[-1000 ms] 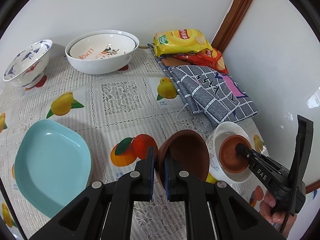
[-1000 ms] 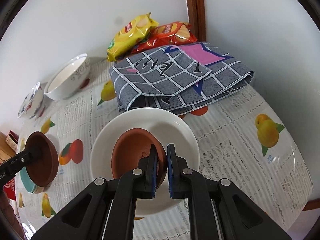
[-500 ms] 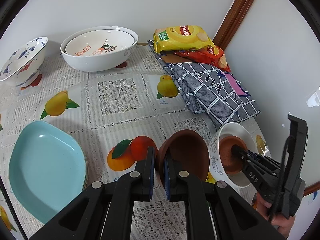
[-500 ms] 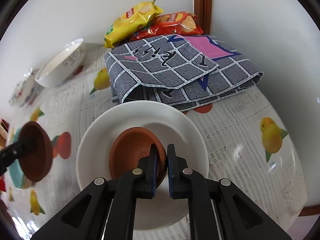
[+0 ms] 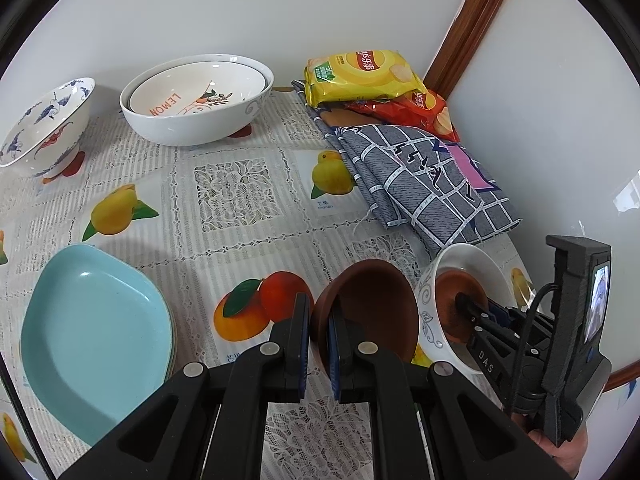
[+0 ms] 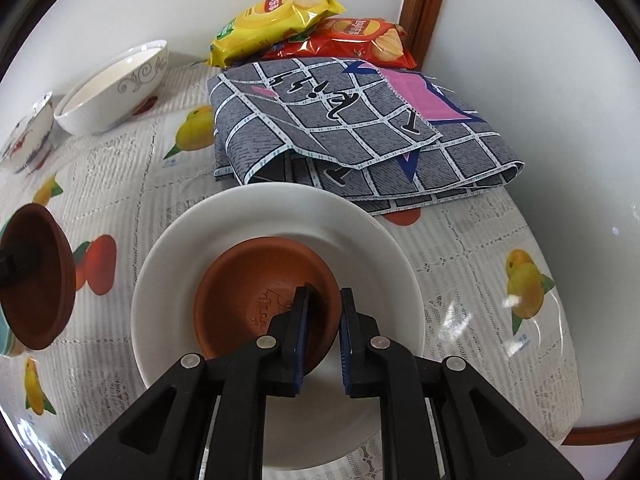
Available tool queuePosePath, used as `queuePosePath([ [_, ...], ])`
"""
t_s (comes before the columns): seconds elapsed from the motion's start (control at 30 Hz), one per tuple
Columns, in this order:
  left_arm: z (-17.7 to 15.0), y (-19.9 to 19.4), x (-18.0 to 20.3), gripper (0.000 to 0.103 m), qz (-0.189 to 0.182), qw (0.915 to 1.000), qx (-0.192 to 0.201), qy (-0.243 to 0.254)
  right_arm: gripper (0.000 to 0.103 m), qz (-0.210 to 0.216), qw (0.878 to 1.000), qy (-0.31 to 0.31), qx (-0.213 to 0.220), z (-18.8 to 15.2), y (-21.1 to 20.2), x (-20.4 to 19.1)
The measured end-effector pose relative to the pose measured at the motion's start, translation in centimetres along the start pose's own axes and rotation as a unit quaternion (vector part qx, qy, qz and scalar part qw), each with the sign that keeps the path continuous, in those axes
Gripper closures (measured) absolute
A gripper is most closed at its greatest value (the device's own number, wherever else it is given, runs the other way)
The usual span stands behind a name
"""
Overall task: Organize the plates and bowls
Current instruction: 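Open the right gripper to release the brown bowl in the white bowl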
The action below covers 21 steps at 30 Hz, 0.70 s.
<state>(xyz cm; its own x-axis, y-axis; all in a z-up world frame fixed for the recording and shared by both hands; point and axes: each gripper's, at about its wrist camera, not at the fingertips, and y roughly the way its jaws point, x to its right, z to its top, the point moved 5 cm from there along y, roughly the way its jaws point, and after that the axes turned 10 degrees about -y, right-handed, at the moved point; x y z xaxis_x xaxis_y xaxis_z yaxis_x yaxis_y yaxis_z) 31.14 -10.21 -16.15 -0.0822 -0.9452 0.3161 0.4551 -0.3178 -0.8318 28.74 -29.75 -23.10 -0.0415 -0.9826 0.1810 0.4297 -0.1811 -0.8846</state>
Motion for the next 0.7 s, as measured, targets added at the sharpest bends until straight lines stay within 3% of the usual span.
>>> queuePosePath([
  [0.33,0.0,-0.9,1.3,0.095,0.006,0.9999,0.009,0.010,0.083,0.004,1.000,-0.002,0.007,-0.3,-1.1,0.0],
  [0.6,-0.3,-1.4,4.5,0.095,-0.007,0.9994,0.013,0.032,0.079,0.045,0.995,0.046,0.071,-1.2,-5.0,3.6],
  [0.7,-0.5,-1.3,6.0,0.095,-0.015,0.9989,0.013,0.041,0.079,0.039,0.993,0.068,0.089,-2.0,-6.4,5.5],
])
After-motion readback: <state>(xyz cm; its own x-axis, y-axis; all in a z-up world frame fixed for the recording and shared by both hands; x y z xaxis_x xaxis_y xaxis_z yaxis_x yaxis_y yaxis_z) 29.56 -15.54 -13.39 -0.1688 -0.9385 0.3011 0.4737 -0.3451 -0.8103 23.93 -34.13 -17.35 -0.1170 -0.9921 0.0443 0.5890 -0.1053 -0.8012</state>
